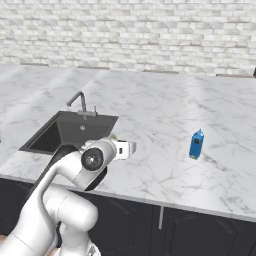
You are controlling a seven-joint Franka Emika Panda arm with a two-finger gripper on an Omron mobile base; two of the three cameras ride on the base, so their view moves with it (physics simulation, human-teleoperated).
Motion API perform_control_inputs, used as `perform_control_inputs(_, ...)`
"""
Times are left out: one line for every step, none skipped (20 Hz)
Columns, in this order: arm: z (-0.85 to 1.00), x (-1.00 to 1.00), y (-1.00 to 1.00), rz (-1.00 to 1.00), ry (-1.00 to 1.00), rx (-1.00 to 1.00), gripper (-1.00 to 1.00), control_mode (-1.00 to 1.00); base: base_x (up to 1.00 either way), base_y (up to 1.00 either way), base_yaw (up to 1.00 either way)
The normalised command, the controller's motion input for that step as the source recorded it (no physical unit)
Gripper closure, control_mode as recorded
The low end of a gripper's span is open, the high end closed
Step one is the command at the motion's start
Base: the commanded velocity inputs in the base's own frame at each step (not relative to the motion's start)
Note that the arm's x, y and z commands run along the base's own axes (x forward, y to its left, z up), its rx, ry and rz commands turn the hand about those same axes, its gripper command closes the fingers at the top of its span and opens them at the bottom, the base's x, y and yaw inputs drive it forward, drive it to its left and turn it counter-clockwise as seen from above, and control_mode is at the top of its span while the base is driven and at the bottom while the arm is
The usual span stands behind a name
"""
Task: Gather the eggs and milk located in the vicinity of the sink area and place them right next to the bowl.
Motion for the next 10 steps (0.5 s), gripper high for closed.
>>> perform_control_inputs(0.0, 0.0, 0.0, 0.0, 0.0, 0.0, 1.0, 1.0, 0.0, 0.0, 0.0)
perform_control_inputs(0.0, 0.0, 0.0, 0.0, 0.0, 0.0, 1.0, 1.0, -0.13, 0.0, 0.0)
perform_control_inputs(0.0, 0.0, 0.0, 0.0, 0.0, 0.0, 1.0, 1.0, -0.34, 0.0, 0.02)
perform_control_inputs(0.0, 0.0, 0.0, 0.0, 0.0, 0.0, 1.0, 1.0, -0.56, 0.0, 0.05)
perform_control_inputs(0.0, 0.0, 0.0, 0.0, 0.0, 0.0, 1.0, 1.0, -0.7, 0.0, 0.07)
perform_control_inputs(0.0, 0.0, 0.0, 0.0, 0.0, 0.0, 1.0, 1.0, -0.74, 0.0, 0.08)
perform_control_inputs(0.0, 0.0, 0.0, 0.0, 0.0, 0.0, 1.0, 1.0, -0.73, 0.0, 0.08)
perform_control_inputs(0.0, 0.0, 0.0, 0.0, 0.0, 0.0, 1.0, 1.0, -0.75, 0.0, 0.09)
perform_control_inputs(0.0, 0.0, 0.0, 0.0, 0.0, 0.0, 1.0, 1.0, -0.74, 0.0, 0.09)
perform_control_inputs(0.0, 0.0, 0.0, 0.0, 0.0, 0.0, 1.0, 1.0, -0.67, 0.02, 0.1)
